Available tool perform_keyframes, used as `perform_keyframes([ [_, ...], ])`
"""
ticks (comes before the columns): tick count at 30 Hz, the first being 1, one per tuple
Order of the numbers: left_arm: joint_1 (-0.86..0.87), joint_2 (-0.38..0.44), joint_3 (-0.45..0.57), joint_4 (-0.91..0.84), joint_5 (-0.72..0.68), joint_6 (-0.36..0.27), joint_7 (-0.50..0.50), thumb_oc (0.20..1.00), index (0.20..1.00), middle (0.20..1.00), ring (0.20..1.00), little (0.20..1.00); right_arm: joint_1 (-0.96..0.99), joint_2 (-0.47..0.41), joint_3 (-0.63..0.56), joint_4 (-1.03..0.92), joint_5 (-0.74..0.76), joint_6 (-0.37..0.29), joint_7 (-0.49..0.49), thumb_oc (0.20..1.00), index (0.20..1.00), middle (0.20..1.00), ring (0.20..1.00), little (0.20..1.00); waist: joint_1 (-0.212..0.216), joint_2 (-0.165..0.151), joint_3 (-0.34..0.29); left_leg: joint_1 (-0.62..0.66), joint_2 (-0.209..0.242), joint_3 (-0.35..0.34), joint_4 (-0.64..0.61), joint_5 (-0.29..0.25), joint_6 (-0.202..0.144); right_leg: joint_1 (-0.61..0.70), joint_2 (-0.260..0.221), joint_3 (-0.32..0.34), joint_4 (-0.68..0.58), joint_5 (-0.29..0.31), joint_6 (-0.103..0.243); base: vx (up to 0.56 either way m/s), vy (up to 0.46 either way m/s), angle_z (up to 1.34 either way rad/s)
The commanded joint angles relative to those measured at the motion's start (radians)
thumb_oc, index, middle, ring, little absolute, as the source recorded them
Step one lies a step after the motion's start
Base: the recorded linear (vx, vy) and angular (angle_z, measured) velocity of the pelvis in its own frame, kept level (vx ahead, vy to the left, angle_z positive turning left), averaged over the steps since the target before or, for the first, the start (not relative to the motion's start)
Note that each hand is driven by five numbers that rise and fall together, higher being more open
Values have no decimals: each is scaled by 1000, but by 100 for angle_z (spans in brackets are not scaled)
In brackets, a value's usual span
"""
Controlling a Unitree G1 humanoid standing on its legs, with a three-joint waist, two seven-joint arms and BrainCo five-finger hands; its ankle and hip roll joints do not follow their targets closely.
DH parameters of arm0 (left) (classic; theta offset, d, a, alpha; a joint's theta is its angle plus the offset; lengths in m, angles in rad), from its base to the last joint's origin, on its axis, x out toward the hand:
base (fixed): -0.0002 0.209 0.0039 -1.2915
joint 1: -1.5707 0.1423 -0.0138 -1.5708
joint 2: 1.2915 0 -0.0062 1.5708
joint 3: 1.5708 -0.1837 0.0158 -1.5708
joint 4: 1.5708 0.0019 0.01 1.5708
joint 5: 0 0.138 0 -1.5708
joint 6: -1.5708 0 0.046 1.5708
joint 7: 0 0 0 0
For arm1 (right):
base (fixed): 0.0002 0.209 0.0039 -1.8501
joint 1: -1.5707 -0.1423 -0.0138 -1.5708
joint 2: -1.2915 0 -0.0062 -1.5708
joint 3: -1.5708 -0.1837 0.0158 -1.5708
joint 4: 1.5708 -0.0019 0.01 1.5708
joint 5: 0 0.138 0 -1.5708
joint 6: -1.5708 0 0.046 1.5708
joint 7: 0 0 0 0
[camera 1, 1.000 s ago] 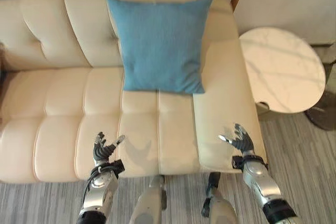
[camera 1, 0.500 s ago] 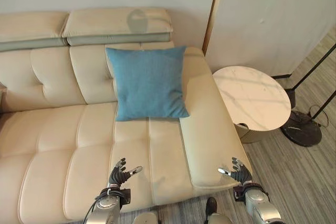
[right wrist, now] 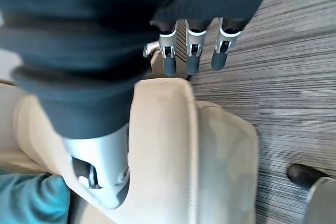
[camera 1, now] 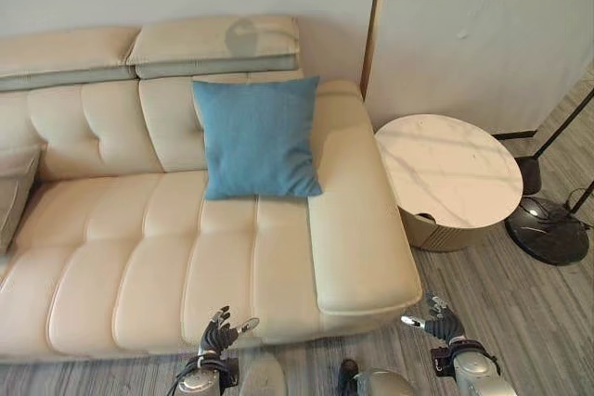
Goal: Pick up all the scattered cushions and arrange them neatly on the sofa.
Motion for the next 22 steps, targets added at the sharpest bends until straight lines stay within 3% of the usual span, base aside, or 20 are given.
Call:
perform_keyframes([
  [1,-43,24,51,-68,-19,-38,-7,1000,1000,1000,1000,1000,-71,8,19,-39,-9,-17,11,1000,1000,1000,1000,1000,-16,-21,19,44,-43,51,63,-148,62,209,6,-24,-271,34,148,-137,-38,0],
  [2,-45,18,48,-61,-37,-37,-6,1000,1000,1000,1000,1000,-72,8,25,-37,-15,-14,11,1000,1000,1000,1000,1000,-18,-22,12,65,-36,55,96,-173,69,205,6,-26,-274,33,145,-72,-7,1],
  [4,-46,10,35,-43,-62,-34,-8,1000,1000,1000,1000,1000,-64,13,26,-26,-19,-10,10,1000,1000,1000,1000,1000,-33,-12,-18,164,-30,78,28,-218,70,206,8,-41,-289,32,154,-33,52,19],
  [10,-44,7,1,-28,-53,-21,-20,1000,1000,1000,1000,1000,-59,22,29,-11,-14,-6,1,1000,1000,1000,1000,1000,-58,18,-53,239,-25,88,-160,-173,51,204,15,-80,-300,43,166,-15,108,37],
  [22,-45,26,-9,-6,2,-12,-32,1000,1000,1000,1000,1000,-61,55,32,39,-12,1,0,1000,1000,1000,1000,1000,-51,17,-62,254,-56,85,-160,-215,76,225,-25,-77,-313,85,201,-9,147,3],
])
